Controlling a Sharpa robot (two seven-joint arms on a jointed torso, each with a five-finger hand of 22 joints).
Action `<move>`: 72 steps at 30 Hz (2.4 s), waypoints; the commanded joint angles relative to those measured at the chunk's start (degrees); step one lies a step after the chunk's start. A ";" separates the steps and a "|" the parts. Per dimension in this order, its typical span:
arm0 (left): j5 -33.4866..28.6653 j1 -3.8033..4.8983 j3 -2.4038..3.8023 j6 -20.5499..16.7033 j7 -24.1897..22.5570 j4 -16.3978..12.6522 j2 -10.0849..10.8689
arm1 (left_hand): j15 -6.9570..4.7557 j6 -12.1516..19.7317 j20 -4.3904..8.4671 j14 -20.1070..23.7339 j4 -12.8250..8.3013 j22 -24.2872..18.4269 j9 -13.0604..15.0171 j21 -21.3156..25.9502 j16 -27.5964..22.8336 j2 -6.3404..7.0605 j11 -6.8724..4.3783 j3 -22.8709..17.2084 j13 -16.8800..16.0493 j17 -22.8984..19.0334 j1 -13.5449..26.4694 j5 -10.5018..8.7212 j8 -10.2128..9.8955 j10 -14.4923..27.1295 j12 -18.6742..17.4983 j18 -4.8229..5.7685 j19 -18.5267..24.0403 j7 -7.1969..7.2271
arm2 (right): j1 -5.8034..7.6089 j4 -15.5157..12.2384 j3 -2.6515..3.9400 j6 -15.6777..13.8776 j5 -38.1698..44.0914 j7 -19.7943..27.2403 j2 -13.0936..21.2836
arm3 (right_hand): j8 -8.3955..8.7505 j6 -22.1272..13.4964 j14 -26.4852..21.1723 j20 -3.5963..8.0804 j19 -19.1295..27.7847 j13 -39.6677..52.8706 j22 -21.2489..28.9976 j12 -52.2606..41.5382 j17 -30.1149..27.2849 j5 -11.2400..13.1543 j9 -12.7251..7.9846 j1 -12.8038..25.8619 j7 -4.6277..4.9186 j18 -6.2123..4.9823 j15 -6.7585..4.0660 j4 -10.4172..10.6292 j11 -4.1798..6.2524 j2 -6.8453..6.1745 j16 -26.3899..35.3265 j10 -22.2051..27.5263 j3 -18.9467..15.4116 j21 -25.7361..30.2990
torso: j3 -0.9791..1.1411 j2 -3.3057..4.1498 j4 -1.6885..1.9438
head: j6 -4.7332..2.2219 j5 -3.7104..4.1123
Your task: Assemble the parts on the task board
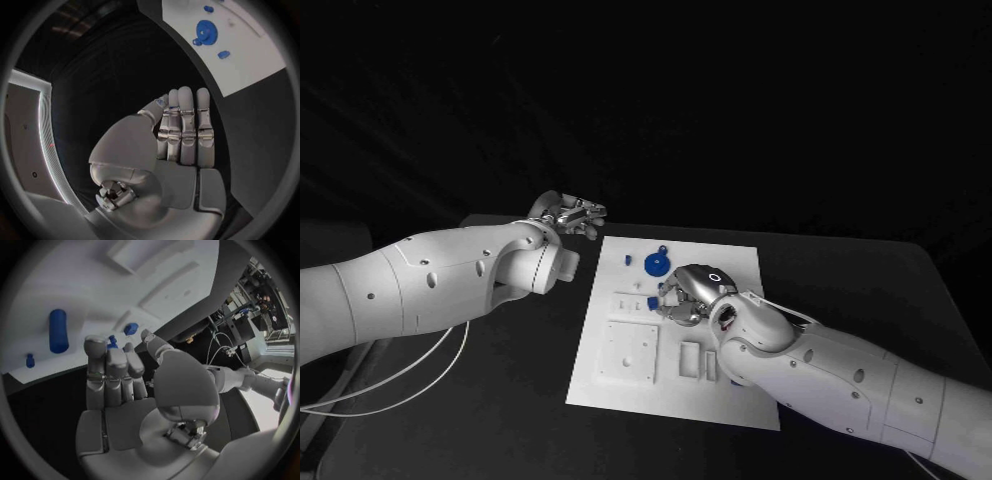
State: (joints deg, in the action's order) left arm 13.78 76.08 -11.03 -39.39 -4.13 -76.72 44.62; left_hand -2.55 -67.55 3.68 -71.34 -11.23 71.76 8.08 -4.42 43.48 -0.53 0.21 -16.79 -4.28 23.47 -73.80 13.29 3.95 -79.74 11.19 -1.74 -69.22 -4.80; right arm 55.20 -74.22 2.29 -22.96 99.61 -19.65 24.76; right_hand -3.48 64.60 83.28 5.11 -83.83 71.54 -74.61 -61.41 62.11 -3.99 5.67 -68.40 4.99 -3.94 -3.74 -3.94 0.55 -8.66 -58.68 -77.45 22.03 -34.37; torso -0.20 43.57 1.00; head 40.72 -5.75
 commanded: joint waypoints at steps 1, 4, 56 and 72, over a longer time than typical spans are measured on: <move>-0.14 0.07 0.02 0.60 -0.26 -0.15 -0.15 | 0.11 0.26 -0.01 0.12 0.16 0.04 0.06 0.27 -0.24 0.61 0.11 -0.20 0.05 0.04 -0.13 -0.22 0.18 0.27 -0.24 -0.45 -0.04 -0.06 | -0.08 0.98 -0.01 -0.83 1.38 -2.74 -0.90 | -0.13 0.20 0.26 -0.16 -2.99 -0.11 0.13 0.36 0.08 0.23 0.35 0.27 -0.52 -0.26 0.10 1.18 0.11 -0.59 0.35 0.53 -1.13 0.24 | 0.00 0.02 0.09 | 0.20 -0.03; -0.14 0.07 0.02 0.60 -0.23 -0.17 -0.19 | 0.11 0.26 -0.01 0.12 0.16 0.04 0.06 0.27 -0.24 0.61 0.11 -0.20 0.05 0.04 -0.13 -0.22 0.18 0.27 -0.24 -0.45 -0.04 -0.06 | -0.14 1.85 -0.06 -0.02 2.13 -3.57 -1.86 | -0.14 0.13 0.28 -0.14 -2.98 -0.17 0.19 0.40 0.14 0.26 0.66 0.12 -0.53 -0.22 0.09 2.03 0.08 -0.68 0.39 0.56 -2.06 0.14 | -0.05 -0.01 0.07 | 0.21 -0.05; -0.17 0.07 -0.04 0.69 0.10 -0.02 -0.75 | 0.12 0.28 -0.02 0.13 0.17 0.02 0.05 0.28 -0.24 0.63 0.11 -0.17 0.05 0.04 -0.12 -0.33 0.18 0.28 -0.23 -0.45 -0.04 -0.06 | -1.21 7.03 -0.39 1.74 8.98 -9.69 -8.57 | -0.17 2.60 0.36 0.57 -2.98 -0.09 1.03 1.10 0.44 1.10 6.18 2.62 -1.66 0.26 -0.57 9.42 0.89 -2.90 1.07 0.57 -7.04 -0.06 | 0.01 0.02 -0.04 | 0.70 -0.11; -0.17 0.07 -0.04 0.64 0.32 0.09 -1.03 | 0.13 0.32 -0.03 0.17 0.17 -0.09 -0.03 0.28 -0.26 0.66 0.12 -0.12 0.06 0.02 -0.18 -0.45 0.17 0.34 -0.22 -0.44 -0.03 -0.08 | -1.34 9.00 -0.66 1.08 10.94 -10.08 -10.50 | -0.13 3.49 0.44 0.70 -2.97 0.11 1.15 1.17 0.65 0.88 5.88 0.36 -1.94 0.42 -0.73 4.50 1.14 -2.00 1.18 0.44 -0.69 -0.07 | 0.06 0.00 -0.03 | 0.99 -0.18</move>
State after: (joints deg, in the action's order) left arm 13.76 76.08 -11.10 -39.25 -3.64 -76.56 43.74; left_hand -2.55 -67.55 3.68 -71.34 -11.23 71.73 8.07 -4.42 43.48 -0.30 0.21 -16.79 -4.31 23.46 -74.03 13.03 3.95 -79.74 11.19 -1.74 -69.22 -4.80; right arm 53.91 -65.28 1.66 -21.67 108.92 -29.34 14.33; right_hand -3.48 67.70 83.73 5.32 -84.04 71.60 -73.51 -60.47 62.72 -3.11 11.63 -67.78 2.93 -3.94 -4.20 0.78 1.44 -10.68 -57.79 -77.00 20.98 -34.37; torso -0.13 43.62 0.98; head 41.60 -5.88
